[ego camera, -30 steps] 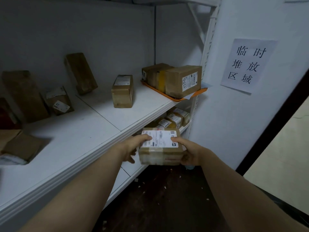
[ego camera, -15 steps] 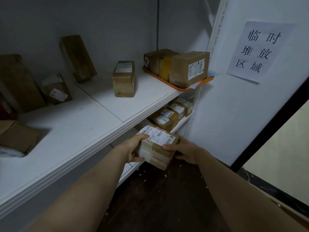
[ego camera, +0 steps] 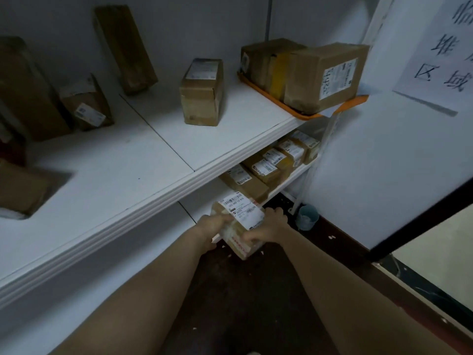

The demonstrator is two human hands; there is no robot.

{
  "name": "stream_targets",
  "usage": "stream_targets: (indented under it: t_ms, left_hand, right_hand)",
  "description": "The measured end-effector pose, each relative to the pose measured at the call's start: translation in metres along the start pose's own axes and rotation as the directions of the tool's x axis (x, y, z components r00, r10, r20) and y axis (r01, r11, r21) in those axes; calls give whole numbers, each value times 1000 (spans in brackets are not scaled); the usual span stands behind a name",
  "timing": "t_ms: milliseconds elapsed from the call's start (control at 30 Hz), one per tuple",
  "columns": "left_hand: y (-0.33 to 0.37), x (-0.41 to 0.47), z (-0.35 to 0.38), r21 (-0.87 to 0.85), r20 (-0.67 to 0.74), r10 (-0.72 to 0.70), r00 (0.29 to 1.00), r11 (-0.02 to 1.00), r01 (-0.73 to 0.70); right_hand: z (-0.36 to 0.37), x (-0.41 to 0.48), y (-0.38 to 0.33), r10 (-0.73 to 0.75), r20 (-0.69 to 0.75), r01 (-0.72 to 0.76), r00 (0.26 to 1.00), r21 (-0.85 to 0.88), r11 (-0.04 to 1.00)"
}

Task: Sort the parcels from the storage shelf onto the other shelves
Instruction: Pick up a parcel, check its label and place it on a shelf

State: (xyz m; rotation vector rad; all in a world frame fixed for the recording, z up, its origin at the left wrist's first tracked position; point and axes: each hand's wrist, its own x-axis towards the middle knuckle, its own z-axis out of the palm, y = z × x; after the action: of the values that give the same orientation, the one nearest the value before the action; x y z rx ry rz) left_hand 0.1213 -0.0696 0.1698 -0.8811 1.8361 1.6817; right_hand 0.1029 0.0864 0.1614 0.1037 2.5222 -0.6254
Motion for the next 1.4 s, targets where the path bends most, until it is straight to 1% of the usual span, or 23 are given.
stream_targets:
  t_ms: [100,167,300,433,533,600,633,700,767,833,1000,1133,1200,1300,1400]
  left_hand:
    - [-3,17,1,102,-69,7,998,995,0]
    - [-5,32,-1,164,-113,14,993,986,5]
    - [-11,59,-7,224,-149,-5,989,974,39]
    - [-13,88,-13,271,-168,-33,985,959,78]
    - [-11,109,-17,278,-175,-26,984,958,75]
    - [-9,120,-18,268,-171,-25,985,961,71]
    - [-8,124,-19,267,-173,-23,985,961,69]
    - [-7,133,-22,284,-176,-12,984,957,62]
    - [-7,141,-25,307,-171,4,985,950,49]
    - [-9,148,-27,310,-163,3,987,950,48]
    - [-6,158,-27,330,-153,9,988,943,43]
    - [-3,158,-21,352,-139,16,990,935,35]
    - [-1,153,-18,365,-139,21,990,931,32]
    - [7,134,-5,376,-116,35,993,927,11]
    - [24,102,17,402,-59,67,996,915,-38]
  right_hand:
    - [13,28,-2,39,2,-39,999,45,998]
    - [22,49,-4,26,-22,-24,999,82,996]
    - [33,76,-10,-38,-37,36,999,-45,998]
    - [42,106,-18,-1,-72,-3,997,-59,998]
    - [47,128,-26,-21,-89,10,996,-116,993]
    - [53,144,-31,-38,-109,24,993,-126,992]
    - [55,151,-32,-53,-126,36,991,-139,990]
    - [62,163,-32,-130,-146,92,981,-242,966]
    - [73,173,-29,-250,-117,191,961,-374,908]
    - [86,180,-25,-319,-52,271,946,-412,870]
    - [92,189,-27,-276,150,313,949,-516,797]
    - [82,188,-29,-245,212,322,946,-519,792]
    - [80,184,-28,-266,233,350,936,-519,780]
    - [68,165,-23,-335,202,391,920,-501,772]
    - [34,133,-21,-340,199,393,919,-433,811]
